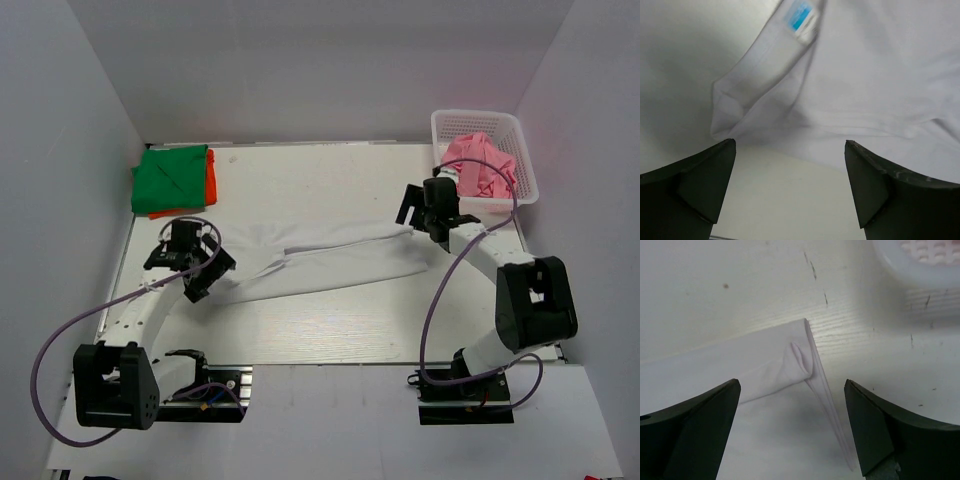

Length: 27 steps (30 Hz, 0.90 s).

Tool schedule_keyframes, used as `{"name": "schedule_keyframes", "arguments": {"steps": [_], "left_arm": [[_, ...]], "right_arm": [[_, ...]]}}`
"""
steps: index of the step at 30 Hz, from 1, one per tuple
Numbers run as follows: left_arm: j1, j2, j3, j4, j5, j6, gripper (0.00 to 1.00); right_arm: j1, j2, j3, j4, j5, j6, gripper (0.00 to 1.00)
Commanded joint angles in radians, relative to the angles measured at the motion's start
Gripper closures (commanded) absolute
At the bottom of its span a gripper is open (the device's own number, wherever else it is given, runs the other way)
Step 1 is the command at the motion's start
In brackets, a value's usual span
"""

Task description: Fold and stack the t-shirts

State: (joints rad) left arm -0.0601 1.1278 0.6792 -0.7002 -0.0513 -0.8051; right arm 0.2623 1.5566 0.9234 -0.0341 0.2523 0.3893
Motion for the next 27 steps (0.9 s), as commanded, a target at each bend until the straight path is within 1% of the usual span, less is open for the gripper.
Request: {"name": "schedule_keyframes", "arguments": {"steps": [1,3,4,5,6,7,8,11,12,13,15,16,17,19,20,21,23,24,25,26,27], "left_arm": [[-0.001,-0.045,0.120,0.040,-0.064,-0.011,0.00],[-0.001,-0.013,0.152,0.080,-0.033,0.013,0.00],[-0.001,0.028,0.173,0.106,-0.019,0.014,0.00],[-0.001,0.056,0.183,0.163,0.025,0.027,0.00],[-0.001,0.087,0.194,0.188,0.042,0.043,0.00],[-0.001,0.120,0.203,0.209,0.053,0.062,0.00],[-0.001,0.204,0.218,0.234,0.095,0.072,0.00],[-0.012,0.337,0.252,0.295,0.169,0.084,0.00],[-0.023,0.415,0.261,0.333,0.185,0.084,0.00],[-0.023,0.450,0.281,0.347,0.203,0.084,0.00],[-0.033,0.521,0.313,0.347,0.203,0.084,0.00],[-0.033,0.586,0.354,0.347,0.203,0.095,0.00],[-0.033,0.621,0.379,0.347,0.185,0.095,0.00],[-0.033,0.693,0.469,0.314,0.159,0.104,0.00],[-0.033,0.767,0.503,0.300,0.159,0.115,0.00],[-0.033,0.803,0.567,0.291,0.159,0.115,0.00],[-0.033,0.874,0.635,0.291,0.159,0.115,0.00],[-0.033,0.951,0.719,0.291,0.150,0.115,0.00],[-0.033,0.996,0.770,0.301,0.149,0.115,0.00],[-0.033,1.047,0.833,0.301,0.160,0.115,0.00],[-0.044,1.102,0.985,0.301,0.177,0.104,0.00]], "right_arm": [[0.003,-0.067,0.015,0.076,-0.028,-0.001,0.10],[0.009,-0.034,0.047,0.085,-0.091,-0.016,0.10],[0.018,-0.021,0.057,0.091,-0.109,-0.024,0.10],[0.025,-0.007,0.074,0.097,-0.126,-0.023,0.10],[0.031,0.044,0.095,0.105,-0.187,-0.032,0.10],[0.035,0.065,0.106,0.103,-0.200,-0.033,0.10],[0.046,0.082,0.126,0.100,-0.226,-0.038,0.10],[0.058,0.181,0.178,0.077,-0.242,-0.030,0.10],[0.060,0.195,0.190,0.074,-0.277,-0.026,0.10],[0.064,0.226,0.204,0.074,-0.281,-0.017,0.10],[0.071,0.255,0.206,0.057,-0.283,-0.012,0.10],[0.077,0.266,0.195,0.054,-0.277,-0.010,0.10],[0.080,0.266,0.187,0.043,-0.257,0.002,0.10],[0.094,0.261,0.143,0.040,-0.257,0.011,0.10],[0.097,0.255,0.129,0.036,-0.257,0.016,0.10],[0.115,0.249,0.080,0.036,-0.255,0.019,0.10],[0.133,0.218,0.048,-0.019,-0.268,0.029,0.10],[0.176,0.188,0.007,-0.035,-0.290,0.029,0.10],[0.195,0.171,-0.038,-0.044,-0.301,0.033,0.10],[0.245,0.110,-0.056,-0.059,-0.314,0.033,0.10],[0.274,0.090,-0.096,-0.082,-0.341,0.033,0.10]]}}
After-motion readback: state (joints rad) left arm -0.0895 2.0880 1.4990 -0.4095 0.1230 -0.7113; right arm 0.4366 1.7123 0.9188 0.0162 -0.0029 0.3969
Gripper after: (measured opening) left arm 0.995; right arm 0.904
